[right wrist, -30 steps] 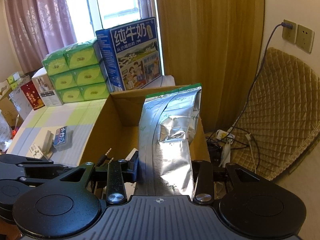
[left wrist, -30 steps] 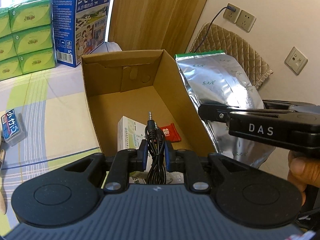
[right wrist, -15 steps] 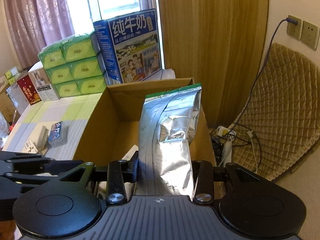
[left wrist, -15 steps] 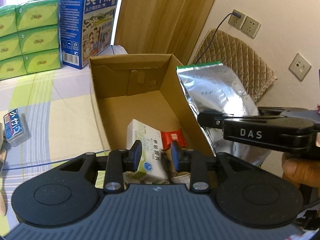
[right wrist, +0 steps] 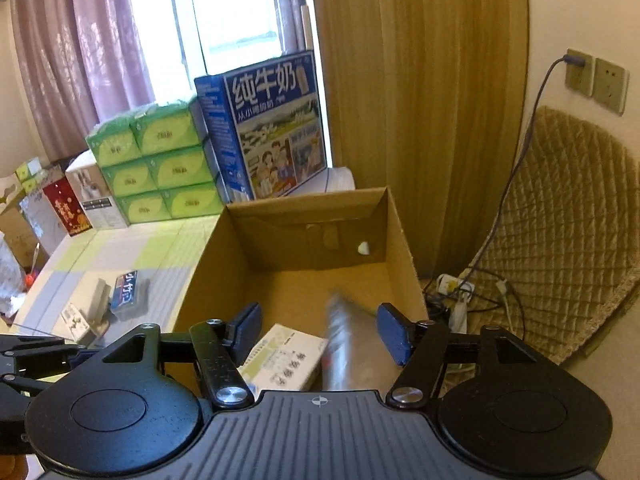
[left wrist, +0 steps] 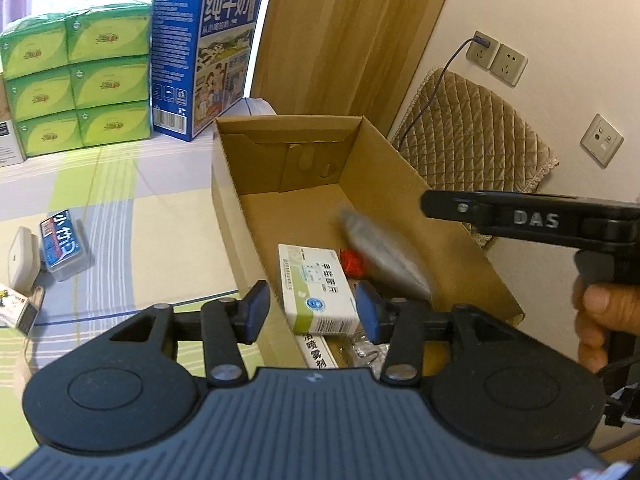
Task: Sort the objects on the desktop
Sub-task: 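Open left tool releasing cable while right tool releases foil bag into box, then withdraw both open tools from the cardboard box back over the table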
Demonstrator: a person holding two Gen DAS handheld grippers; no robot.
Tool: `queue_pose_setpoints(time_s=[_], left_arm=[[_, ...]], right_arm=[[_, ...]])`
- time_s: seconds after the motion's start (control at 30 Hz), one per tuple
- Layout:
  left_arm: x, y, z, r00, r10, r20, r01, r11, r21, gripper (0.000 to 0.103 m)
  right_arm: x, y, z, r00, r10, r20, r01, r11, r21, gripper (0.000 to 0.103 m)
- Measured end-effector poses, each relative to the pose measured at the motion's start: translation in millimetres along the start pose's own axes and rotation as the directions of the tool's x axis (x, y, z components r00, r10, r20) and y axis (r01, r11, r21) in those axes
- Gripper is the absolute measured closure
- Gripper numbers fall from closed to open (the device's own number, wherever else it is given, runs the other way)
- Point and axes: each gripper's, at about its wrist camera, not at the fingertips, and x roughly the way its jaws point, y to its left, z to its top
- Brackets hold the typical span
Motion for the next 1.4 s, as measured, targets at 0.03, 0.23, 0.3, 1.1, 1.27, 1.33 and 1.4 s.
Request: queue_pose_setpoints(time_s=[0.03,0.23,0.3,1.1,1.27,1.33,1.4], left_arm=[[-4,0,-2,1.000,0.006,0.002,-0.006,1.000,0.003,0.058],[-30,-6,-14,1.000,0.029,0.011,-0.029,0.999,0.026,0.040],[-41,-7,-20,0.999,0.041,0.011,-0.041,0.999,0.025,0.033],[-151,-2,-93,0.992,0.113,0.065,-0.113,0.994,-0.001,0.001],[-163,6,-103,0.990,0.124,0.070,-0.124,0.992,0.003,0.001],[-168,12,-107,0.988,0.136,0.072,-0.136,0.991,-0.005,0.001],[-172,21,-113,0.984,0.166,0.071,-0.166,0.986,-0.010,0.001]], right_arm=[[-5,1,-1,1.000,-0.001,0.002,0.001,1.000,0.001,0.037],[-36,6,-23,1.000,-0.004,0.013,0.004,0.999,0.032,0.026],[-46,8,-32,1.000,-0.003,0.009,0.003,0.999,0.034,0.025],[-136,78,-116,1.000,-0.002,0.011,0.001,0.998,0.069,0.002],[-138,93,-129,1.000,0.011,0.000,-0.011,0.998,0.065,0.002],[-139,99,-133,1.000,0.018,-0.004,-0.018,0.998,0.061,0.002],[-137,106,-136,1.000,0.024,-0.010,-0.023,0.998,0.053,0.002]])
